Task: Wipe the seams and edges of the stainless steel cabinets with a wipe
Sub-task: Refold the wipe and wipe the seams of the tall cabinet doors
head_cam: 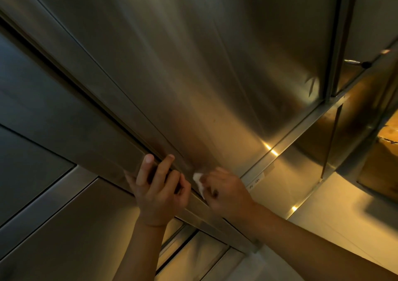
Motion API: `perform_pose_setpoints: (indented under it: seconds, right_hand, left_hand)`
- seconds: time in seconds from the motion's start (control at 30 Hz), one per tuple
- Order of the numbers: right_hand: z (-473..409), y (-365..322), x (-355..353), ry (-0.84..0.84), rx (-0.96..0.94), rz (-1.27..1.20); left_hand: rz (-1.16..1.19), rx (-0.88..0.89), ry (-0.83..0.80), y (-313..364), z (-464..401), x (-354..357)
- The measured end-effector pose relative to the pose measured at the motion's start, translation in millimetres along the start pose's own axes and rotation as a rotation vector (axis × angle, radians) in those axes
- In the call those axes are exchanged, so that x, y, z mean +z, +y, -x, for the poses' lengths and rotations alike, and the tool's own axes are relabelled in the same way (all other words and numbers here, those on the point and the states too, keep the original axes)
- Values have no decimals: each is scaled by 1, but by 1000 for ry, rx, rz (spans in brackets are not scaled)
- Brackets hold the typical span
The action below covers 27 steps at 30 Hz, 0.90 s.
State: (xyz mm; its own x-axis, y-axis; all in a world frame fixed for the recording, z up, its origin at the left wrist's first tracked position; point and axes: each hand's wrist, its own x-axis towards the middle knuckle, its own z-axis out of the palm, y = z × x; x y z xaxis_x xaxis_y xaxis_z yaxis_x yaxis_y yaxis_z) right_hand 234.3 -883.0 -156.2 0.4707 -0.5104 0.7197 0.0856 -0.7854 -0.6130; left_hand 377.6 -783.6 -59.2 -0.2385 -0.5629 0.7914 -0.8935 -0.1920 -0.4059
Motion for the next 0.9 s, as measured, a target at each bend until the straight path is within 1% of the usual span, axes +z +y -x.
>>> perform_pose_setpoints:
  seconds: [0.07,0.13,0.33,0.53,0.9]
  right_hand:
    - [-26,-17,-20,140,-71,-4]
    - [-41,-21,-30,175,-97,11]
    - [-32,-7,-8,119,28,-37]
    - [-18,8,16,89,57,-32]
    - [41,53,34,-110,96,119]
  left_hand:
    - [2,-4,-2,0,1,1]
    - [9,-10,1,0,1,2]
    - [-9,-6,12,2,2,2]
    - [-39,6,25,2,4,3]
    - [-11,1,37,1,3,4]
